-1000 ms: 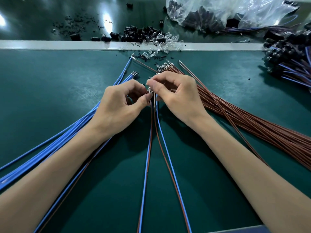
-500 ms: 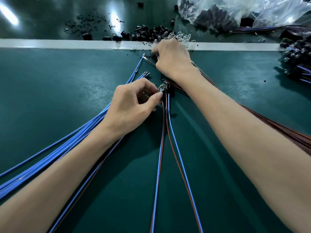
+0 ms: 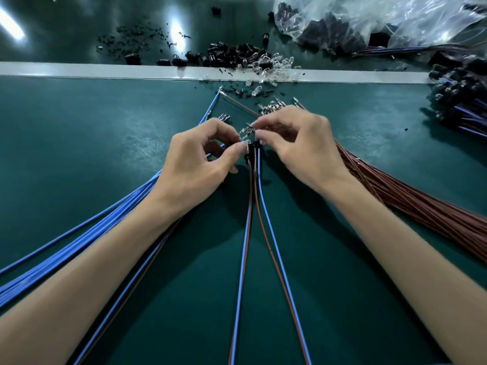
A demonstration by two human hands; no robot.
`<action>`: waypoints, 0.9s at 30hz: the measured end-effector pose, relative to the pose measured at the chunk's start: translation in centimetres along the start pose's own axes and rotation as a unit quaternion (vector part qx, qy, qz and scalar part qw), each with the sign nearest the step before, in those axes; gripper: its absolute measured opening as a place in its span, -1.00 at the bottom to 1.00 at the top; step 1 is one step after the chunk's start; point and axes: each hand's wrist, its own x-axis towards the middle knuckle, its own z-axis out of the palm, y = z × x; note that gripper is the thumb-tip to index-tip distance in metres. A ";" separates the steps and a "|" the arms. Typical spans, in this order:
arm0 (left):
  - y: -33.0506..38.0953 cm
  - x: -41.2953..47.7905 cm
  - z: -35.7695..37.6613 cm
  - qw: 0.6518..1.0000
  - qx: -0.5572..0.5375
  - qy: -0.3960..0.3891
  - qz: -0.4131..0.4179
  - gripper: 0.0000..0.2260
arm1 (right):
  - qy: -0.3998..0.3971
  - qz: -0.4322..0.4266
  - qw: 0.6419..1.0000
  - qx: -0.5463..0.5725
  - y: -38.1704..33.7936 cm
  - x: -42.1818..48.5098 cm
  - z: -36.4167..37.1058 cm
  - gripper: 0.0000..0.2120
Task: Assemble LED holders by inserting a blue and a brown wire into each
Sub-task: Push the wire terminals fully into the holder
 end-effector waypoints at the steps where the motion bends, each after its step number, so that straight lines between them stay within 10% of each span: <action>1: 0.1 0.0 0.0 1.000 0.007 0.004 0.001 -0.86 | -0.004 -0.002 1.000 0.018 0.1 -0.7 0.0 -0.85; 27: 0.1 0.2 -0.2 1.000 -0.010 0.009 0.003 -0.93 | -0.042 0.019 0.984 0.172 0.1 -1.3 0.2 -0.93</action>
